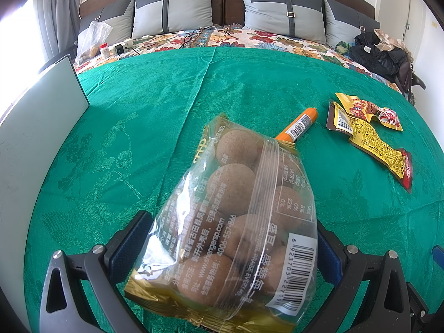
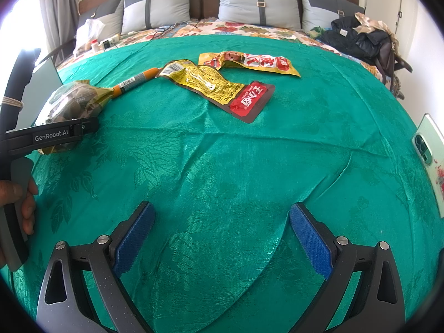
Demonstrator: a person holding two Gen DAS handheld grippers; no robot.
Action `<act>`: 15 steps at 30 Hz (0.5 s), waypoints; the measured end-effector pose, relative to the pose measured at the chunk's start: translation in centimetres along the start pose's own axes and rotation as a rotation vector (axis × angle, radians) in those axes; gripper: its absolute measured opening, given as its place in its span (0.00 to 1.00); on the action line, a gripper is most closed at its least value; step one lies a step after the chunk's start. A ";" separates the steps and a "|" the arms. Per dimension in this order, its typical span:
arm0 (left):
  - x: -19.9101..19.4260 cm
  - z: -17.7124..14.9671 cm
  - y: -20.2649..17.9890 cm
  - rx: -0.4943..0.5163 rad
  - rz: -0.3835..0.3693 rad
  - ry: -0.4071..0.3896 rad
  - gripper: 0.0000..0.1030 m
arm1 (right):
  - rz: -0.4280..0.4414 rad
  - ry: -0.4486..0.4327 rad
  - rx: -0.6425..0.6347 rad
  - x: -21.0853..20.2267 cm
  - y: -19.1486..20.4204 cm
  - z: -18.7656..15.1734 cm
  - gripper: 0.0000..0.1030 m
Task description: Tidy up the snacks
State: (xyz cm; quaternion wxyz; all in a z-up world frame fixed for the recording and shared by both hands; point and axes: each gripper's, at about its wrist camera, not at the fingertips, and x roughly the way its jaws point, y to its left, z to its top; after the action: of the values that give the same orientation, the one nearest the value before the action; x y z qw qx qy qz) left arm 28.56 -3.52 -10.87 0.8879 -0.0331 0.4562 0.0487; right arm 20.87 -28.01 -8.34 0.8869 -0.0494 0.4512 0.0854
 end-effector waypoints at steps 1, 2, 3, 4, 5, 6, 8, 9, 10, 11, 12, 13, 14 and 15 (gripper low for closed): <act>0.0 -0.1 0.0 0.000 0.000 0.000 1.00 | 0.000 0.000 0.000 0.0 0.0 0.0 0.97; 0.0 0.0 0.0 0.000 0.000 0.000 1.00 | 0.000 0.000 0.000 0.0 0.0 0.0 0.97; 0.0 0.0 0.0 0.000 0.000 0.000 1.00 | 0.000 0.000 0.000 0.0 0.0 0.0 0.97; 0.0 0.0 0.0 0.000 0.000 0.000 1.00 | 0.000 0.000 0.000 0.0 0.0 0.0 0.97; 0.0 -0.1 0.0 0.000 0.000 0.000 1.00 | 0.000 0.000 0.000 0.0 0.0 0.0 0.97; 0.0 0.0 0.0 0.000 0.000 0.000 1.00 | 0.000 0.000 0.000 0.0 0.0 0.0 0.97; 0.0 0.0 0.0 0.000 0.000 0.000 1.00 | 0.000 0.000 0.000 0.0 0.0 0.0 0.97; 0.0 0.0 0.0 0.000 0.000 0.000 1.00 | 0.000 0.000 0.000 0.0 0.0 0.0 0.97; 0.0 0.0 0.0 0.000 0.000 0.000 1.00 | 0.000 0.000 0.000 0.0 0.0 0.0 0.97; 0.0 0.0 0.0 0.000 0.000 0.000 1.00 | 0.000 0.000 0.000 0.0 0.0 0.0 0.97; 0.0 0.0 0.0 0.000 0.000 0.000 1.00 | 0.000 0.000 0.000 0.0 0.0 0.0 0.97; 0.0 0.0 0.0 0.000 -0.001 0.000 1.00 | 0.000 0.000 0.000 0.0 0.0 0.0 0.97; 0.0 0.0 0.0 0.000 -0.001 0.000 1.00 | 0.000 0.000 0.000 0.0 0.0 0.0 0.97; 0.0 0.1 0.0 0.000 0.000 0.000 1.00 | 0.000 0.000 0.000 0.0 0.0 0.0 0.97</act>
State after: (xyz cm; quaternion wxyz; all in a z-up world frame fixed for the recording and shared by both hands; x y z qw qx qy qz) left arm 28.63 -3.54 -10.87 0.8879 -0.0331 0.4562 0.0486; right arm 20.86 -28.01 -8.36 0.8870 -0.0494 0.4512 0.0854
